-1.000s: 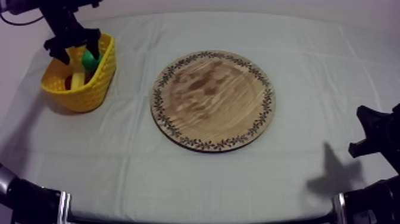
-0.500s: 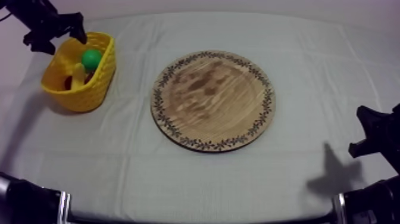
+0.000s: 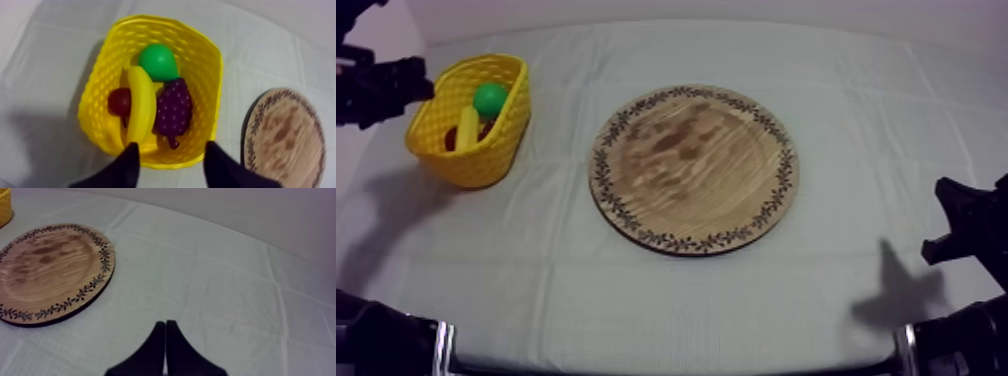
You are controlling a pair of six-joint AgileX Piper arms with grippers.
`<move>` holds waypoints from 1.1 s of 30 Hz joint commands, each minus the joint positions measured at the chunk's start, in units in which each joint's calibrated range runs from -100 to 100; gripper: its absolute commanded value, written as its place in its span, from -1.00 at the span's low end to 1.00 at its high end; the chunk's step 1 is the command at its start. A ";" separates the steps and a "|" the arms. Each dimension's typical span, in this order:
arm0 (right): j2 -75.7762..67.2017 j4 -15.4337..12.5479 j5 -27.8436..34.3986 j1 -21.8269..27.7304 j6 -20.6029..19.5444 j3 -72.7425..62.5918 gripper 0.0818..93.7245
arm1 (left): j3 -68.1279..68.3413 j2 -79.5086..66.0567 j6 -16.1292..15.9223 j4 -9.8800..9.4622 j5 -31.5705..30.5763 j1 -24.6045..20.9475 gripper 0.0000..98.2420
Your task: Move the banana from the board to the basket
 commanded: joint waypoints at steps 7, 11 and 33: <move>0.00 -0.01 0.00 -0.02 0.00 0.05 -1.00 | 16.59 -23.97 6.83 -4.83 -5.78 -0.69 -0.82; 0.00 -0.01 0.00 -0.02 0.00 0.05 -1.00 | 22.13 -32.08 9.17 -6.61 -5.56 -1.47 -0.96; 0.00 -0.01 0.23 -0.16 0.01 0.05 -1.00 | 44.47 -62.11 6.04 -6.13 -13.87 -8.57 -1.00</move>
